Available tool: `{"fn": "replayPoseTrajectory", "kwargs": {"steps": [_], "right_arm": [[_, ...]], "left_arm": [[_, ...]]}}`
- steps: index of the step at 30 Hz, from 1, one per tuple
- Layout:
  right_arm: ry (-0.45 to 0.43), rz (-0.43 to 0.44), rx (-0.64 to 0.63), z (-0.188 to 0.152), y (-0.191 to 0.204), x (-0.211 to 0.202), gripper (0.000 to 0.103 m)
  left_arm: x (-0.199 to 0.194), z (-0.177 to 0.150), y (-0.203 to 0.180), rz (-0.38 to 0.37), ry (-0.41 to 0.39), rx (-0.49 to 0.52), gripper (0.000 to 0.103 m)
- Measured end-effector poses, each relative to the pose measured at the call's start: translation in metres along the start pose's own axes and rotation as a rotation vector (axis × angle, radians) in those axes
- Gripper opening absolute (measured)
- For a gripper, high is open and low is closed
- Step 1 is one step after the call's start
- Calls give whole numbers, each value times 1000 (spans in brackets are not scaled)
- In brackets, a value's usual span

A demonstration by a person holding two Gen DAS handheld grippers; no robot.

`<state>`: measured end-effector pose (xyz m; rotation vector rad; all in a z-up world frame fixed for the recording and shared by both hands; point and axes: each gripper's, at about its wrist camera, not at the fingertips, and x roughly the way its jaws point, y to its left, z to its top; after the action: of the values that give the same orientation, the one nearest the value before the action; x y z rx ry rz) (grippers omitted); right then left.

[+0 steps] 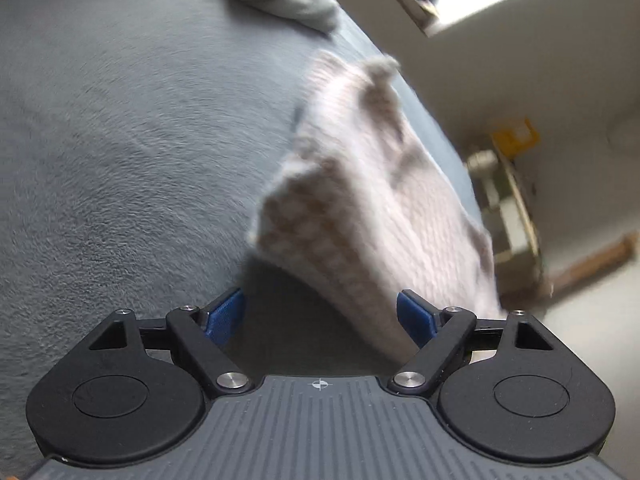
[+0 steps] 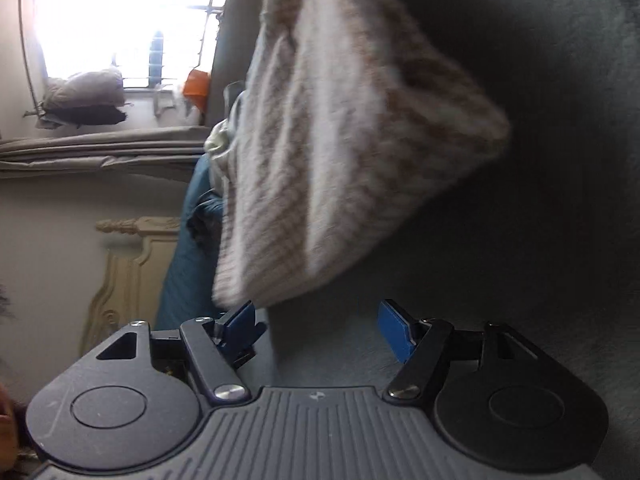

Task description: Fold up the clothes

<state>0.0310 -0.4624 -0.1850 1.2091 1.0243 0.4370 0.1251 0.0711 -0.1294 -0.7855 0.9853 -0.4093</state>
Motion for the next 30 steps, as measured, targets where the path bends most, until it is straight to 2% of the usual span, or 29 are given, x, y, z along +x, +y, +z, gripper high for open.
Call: {"fn": "replayPoseTrajectory", "kwargs": {"steps": [4,10,15,17,19,23,24,25,27,30], "right_arm": [[-171,93,57,17,-10,-6,70],[-302,96,128,28,-16,4,70],[-373,71,168,29,-7,21,72],[-395,59,202,30,-5,26,72],[-417,46,235,31,-5,31,72],[-453,8,256,33,0,42,71],[-456,-7,250,34,1,44,65],[-456,-22,244,34,2,45,53],[-458,-47,232,33,5,47,39],[-475,-48,209,24,10,42,28]], "left_arm": [[4,12,11,-76,-128,-107,84],[20,18,13,-68,-222,-143,84],[34,24,1,-69,-256,-163,82],[39,28,1,-59,-271,-183,77],[45,33,2,-38,-281,-198,62],[52,37,0,4,-284,-210,43],[53,38,-1,12,-284,-209,38],[52,39,-2,15,-283,-215,34],[50,41,-5,17,-283,-225,28],[36,38,-7,-8,-291,-224,22]]}}
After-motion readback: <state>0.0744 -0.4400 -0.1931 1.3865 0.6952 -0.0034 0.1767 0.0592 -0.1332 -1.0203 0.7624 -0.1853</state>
